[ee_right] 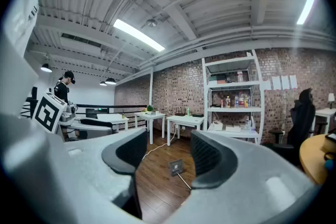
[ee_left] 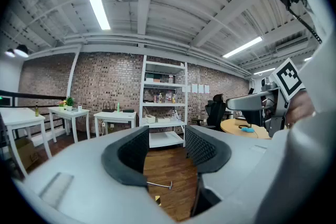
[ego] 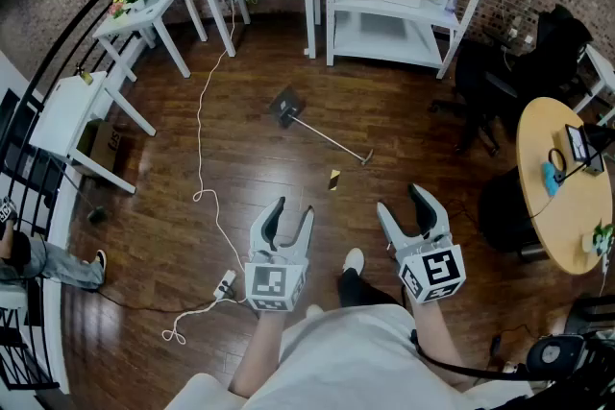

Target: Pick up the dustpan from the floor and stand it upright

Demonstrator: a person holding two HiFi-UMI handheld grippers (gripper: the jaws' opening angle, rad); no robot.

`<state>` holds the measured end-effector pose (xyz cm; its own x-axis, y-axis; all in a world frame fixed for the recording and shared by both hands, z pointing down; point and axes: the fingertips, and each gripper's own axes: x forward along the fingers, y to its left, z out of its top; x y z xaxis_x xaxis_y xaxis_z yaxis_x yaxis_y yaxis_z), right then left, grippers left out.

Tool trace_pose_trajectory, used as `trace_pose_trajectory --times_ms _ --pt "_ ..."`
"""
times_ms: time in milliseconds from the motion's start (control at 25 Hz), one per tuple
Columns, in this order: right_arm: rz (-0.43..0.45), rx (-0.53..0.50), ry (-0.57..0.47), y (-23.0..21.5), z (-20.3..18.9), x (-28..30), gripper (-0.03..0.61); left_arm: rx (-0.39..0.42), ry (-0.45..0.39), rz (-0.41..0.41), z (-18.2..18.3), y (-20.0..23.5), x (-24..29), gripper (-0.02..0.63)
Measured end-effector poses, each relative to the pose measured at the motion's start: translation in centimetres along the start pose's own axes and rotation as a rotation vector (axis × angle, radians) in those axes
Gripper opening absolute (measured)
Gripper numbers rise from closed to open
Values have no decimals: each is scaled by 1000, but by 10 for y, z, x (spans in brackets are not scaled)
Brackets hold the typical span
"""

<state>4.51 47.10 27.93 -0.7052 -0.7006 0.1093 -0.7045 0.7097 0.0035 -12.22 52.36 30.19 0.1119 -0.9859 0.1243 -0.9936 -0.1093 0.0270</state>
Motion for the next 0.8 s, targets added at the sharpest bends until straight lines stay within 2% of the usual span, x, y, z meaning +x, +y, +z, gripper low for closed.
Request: trace_pose_trajectory --times_ms 80,240,440,640,800 --pt "56 2 27 -17 -6 26 210 2 -10 -12 -2 -1 31 232" --pt "93 -47 39 -55 -10 65 209 4 -11 -21 -2 -4 94 230" --pt "39 -25 53 -112 -18 93 209 22 0 -81 4 -17 167 230" --pt "-15 65 137 -153 -56 119 209 23 78 -153 -22 -29 219 229" --pt "-41 83 191 -167 -85 158 209 22 120 -218 -46 -13 266 229"
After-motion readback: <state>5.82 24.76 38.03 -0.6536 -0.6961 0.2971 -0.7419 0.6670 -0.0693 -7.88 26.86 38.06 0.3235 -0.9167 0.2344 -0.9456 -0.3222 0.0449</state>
